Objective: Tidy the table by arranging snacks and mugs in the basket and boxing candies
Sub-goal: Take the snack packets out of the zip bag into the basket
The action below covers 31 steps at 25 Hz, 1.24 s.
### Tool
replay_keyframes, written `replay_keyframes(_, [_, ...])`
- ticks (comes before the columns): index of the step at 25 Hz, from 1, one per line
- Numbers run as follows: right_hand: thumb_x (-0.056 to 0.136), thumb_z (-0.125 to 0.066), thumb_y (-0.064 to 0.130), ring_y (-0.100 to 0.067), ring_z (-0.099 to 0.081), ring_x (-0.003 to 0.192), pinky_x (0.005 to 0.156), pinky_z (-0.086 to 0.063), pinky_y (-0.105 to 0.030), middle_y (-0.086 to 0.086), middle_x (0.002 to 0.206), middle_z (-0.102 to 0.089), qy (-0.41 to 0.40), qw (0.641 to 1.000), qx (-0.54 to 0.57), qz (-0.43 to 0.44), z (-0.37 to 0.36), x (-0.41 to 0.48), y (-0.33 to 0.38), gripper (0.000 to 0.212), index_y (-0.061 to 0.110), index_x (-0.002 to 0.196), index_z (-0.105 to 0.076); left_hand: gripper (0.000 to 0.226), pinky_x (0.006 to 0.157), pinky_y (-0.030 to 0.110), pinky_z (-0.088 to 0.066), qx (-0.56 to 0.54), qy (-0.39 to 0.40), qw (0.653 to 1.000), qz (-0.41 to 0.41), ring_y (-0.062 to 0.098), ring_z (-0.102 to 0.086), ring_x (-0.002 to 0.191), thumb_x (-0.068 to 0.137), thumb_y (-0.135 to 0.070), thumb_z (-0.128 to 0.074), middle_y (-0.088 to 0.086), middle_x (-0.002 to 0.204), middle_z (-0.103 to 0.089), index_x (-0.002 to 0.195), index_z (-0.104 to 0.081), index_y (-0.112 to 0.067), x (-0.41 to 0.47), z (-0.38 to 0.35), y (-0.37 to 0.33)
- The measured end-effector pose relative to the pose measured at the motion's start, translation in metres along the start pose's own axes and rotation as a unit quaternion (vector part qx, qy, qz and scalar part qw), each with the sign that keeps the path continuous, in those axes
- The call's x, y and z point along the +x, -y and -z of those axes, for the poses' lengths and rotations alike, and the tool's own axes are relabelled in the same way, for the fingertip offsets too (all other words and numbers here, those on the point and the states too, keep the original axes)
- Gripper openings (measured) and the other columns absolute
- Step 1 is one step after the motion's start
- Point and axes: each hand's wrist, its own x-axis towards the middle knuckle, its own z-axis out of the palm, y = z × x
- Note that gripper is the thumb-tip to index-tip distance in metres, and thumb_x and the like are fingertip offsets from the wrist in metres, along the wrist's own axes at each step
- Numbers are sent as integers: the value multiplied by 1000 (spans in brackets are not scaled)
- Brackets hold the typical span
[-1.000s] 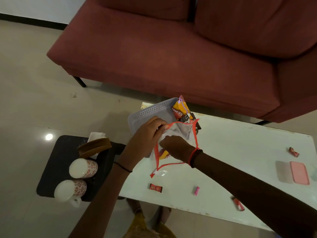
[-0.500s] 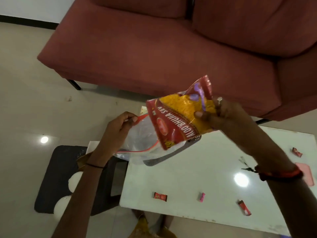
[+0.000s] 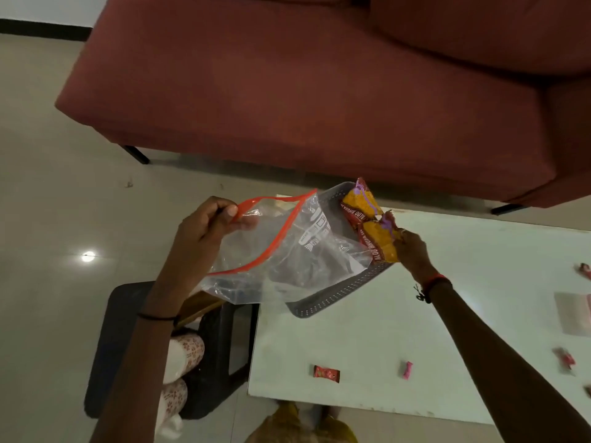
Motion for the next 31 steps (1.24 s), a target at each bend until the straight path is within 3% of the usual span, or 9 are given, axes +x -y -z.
replay_keyframes(5, [93,-39,-5,-40,-57,111,88,-45,-36,-29,117,-61,18,999,-44,13,-40,21,0,26,-10,113,-55,15,79,2,-44,14,8,1000,11,-2,-68,87,96,-25,-43,-25,83,-72,88,-56,-21,5,16,13])
replay_keyframes(9, [94,-37,-4,-41,-56,113,94,-45,-43,-29,121,-59,31,993,-111,20,-43,33,3,29,-10,116,-55,18,79,2,-45,12,6,1000,16,-5,-67,87,96,-22,-41,-27,82,-72,94,-55,-11,4,25,22])
replay_keyframes(14, [95,-39,7,-42,-59,109,92,-48,-47,-24,121,-61,-8,987,-157,-21,-35,34,13,33,3,121,-58,17,79,2,-45,-3,5,1000,14,-5,-67,87,96,-20,-41,-26,82,-72,93,-55,-11,4,30,24])
replay_keyframes(19, [92,-44,7,-43,-64,98,82,-52,-45,-23,109,-66,-66,975,-211,-9,-30,28,12,26,3,112,-60,17,80,1,-44,-1,4,1000,9,-5,-67,88,95,-26,-42,-27,83,-72,91,-56,-17,4,27,20])
replay_keyframes(28, [93,-46,11,-44,-63,97,80,-51,-42,-23,108,-67,-92,980,-175,-10,-3,11,16,22,5,108,-62,17,85,5,-45,7,10,1000,-2,0,-68,91,95,-29,-42,-24,86,-72,90,-56,-19,-7,12,7])
replay_keyframes(30, [90,-56,8,-40,-60,108,88,-49,-41,-20,120,-63,-14,991,-130,10,12,-4,20,30,6,120,-58,17,84,4,-45,9,12,1000,0,-1,-68,91,95,-28,-42,-25,85,-72,90,-55,-18,-11,5,2])
replay_keyframes(31, [84,-66,5,-36,-56,116,95,-47,-41,-16,129,-57,73,993,-76,51,20,-18,21,48,7,130,-51,18,84,4,-45,9,11,1000,-1,-2,-67,90,95,-28,-41,-25,84,-73,91,-55,-16,-14,0,-1])
